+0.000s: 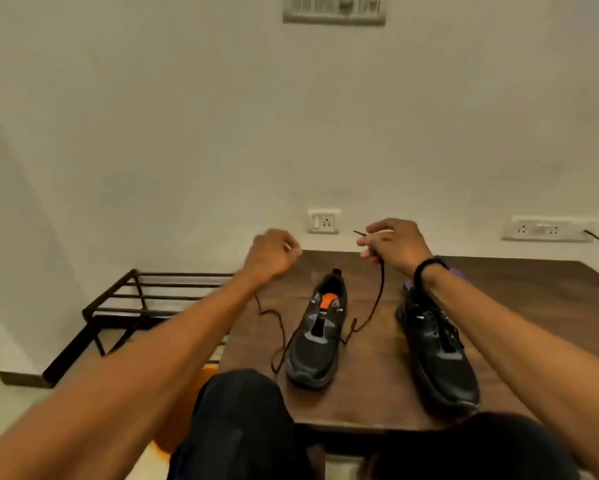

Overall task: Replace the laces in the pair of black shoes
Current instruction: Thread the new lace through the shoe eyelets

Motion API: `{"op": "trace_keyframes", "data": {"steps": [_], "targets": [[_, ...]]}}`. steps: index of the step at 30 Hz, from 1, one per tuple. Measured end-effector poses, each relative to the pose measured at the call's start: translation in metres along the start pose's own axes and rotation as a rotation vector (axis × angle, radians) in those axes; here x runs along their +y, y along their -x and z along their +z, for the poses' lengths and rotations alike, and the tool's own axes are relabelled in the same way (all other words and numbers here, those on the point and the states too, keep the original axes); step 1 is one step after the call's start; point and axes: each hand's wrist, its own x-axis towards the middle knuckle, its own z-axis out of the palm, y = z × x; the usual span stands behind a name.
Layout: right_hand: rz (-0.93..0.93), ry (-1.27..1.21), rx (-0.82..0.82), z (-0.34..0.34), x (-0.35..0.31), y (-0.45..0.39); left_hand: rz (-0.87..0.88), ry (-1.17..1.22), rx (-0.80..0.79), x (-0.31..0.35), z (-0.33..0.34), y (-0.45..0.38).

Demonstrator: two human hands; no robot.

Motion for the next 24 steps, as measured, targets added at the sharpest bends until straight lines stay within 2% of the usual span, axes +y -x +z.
{"op": "trace_keyframes", "data": {"steps": [1,3,5,9,13,19,24], "targets": [[0.047,-0.012,-0.005,0.006,0.022,0.006,-0.006,-0.054,-0.17,-0.014,0.026,0.011],[0.124,-0.05,-0.02,0.015,0.062,0.019,-0.043,-0.106,-0.371,-0.032,0.072,0.028],[0.161,-0.066,-0.018,0.028,0.097,0.031,-0.147,-0.073,-0.405,-0.045,0.108,0.037],[0.143,0.057,-0.015,0.058,0.143,0.032,-0.294,-0.089,-0.276,-0.053,0.146,0.035],[0.088,0.131,-0.043,0.082,0.141,0.04,-0.332,-0.047,-0.091,-0.041,0.154,0.055],[-0.015,0.375,-0.105,0.089,0.164,0.06,-0.394,-0.01,0.126,-0.028,0.173,0.106],[-0.118,0.454,-0.112,0.093,0.176,0.064,-0.393,-0.005,0.159,-0.023,0.172,0.113]]}}
